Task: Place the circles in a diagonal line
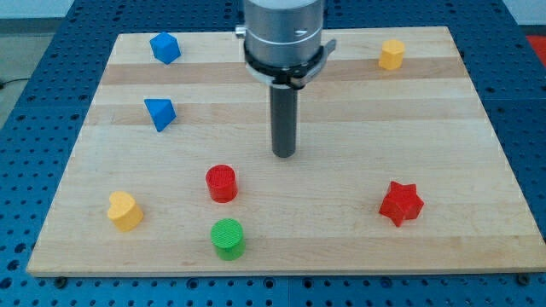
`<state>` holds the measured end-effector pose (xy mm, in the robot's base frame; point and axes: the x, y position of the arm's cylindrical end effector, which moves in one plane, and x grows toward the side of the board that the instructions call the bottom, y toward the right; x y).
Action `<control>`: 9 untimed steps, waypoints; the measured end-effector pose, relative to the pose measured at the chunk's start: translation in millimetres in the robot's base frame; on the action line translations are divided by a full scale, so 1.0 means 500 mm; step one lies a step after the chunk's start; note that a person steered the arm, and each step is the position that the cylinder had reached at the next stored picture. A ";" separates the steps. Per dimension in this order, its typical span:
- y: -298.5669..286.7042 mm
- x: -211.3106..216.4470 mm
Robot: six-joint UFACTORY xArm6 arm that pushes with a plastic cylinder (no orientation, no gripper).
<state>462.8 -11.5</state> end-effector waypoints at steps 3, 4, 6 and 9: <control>-0.128 0.106; -0.127 0.135; -0.054 0.149; -0.143 0.249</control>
<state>587.5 -82.8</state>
